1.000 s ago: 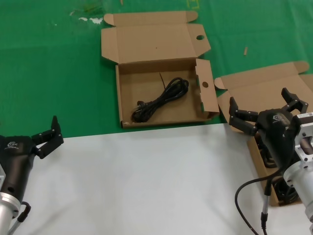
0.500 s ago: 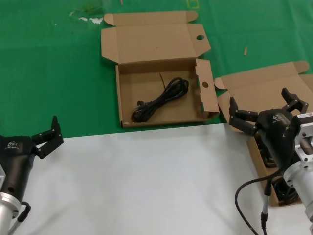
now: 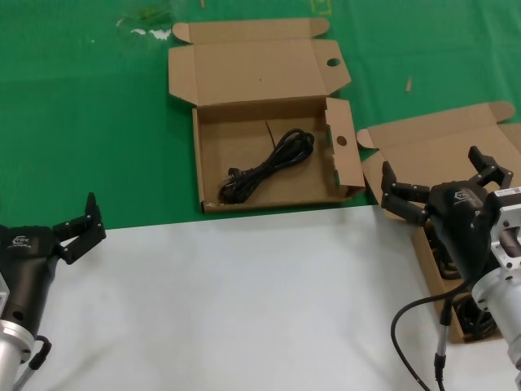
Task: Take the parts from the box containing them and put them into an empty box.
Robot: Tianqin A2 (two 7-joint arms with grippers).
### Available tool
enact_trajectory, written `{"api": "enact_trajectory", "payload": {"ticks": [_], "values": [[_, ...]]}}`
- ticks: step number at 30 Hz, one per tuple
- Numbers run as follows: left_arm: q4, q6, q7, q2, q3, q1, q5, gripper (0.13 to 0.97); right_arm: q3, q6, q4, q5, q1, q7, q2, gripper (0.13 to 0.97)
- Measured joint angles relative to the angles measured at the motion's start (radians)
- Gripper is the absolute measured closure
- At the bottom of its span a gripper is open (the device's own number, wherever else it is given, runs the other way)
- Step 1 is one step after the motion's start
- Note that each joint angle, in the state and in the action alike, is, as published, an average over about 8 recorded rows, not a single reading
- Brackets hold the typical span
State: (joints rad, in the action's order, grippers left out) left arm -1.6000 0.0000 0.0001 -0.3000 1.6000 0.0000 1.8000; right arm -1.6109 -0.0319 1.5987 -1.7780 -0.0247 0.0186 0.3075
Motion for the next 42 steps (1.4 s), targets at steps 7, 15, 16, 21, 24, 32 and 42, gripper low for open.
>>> {"api": "enact_trajectory", "payload": {"ticks": [7,15,16,21,24,32,42], "values": [[0.0,0.0,0.0,0.0,0.0,0.0,0.0,0.132,0.0,0.0,0.0,0.0,0.0,0.0,0.0,0.129],[0.0,0.0,0.0,0.0,0.0,0.0,0.0,0.132,0.0,0.0,0.0,0.0,0.0,0.0,0.0,0.129],[0.0,0.0,0.0,0.0,0.0,0.0,0.0,0.132,0.0,0.0,0.0,0.0,0.0,0.0,0.0,0.129],[0.0,0.0,0.0,0.0,0.0,0.0,0.0,0.132,0.0,0.0,0.0,0.0,0.0,0.0,0.0,0.129],[0.0,0.0,0.0,0.0,0.0,0.0,0.0,0.132,0.0,0.0,0.0,0.0,0.0,0.0,0.0,0.129],[0.0,0.0,0.0,0.0,0.0,0.0,0.0,0.132,0.0,0.0,0.0,0.0,0.0,0.0,0.0,0.129],[0.0,0.0,0.0,0.0,0.0,0.0,0.0,0.132,0.0,0.0,0.0,0.0,0.0,0.0,0.0,0.129]]}}
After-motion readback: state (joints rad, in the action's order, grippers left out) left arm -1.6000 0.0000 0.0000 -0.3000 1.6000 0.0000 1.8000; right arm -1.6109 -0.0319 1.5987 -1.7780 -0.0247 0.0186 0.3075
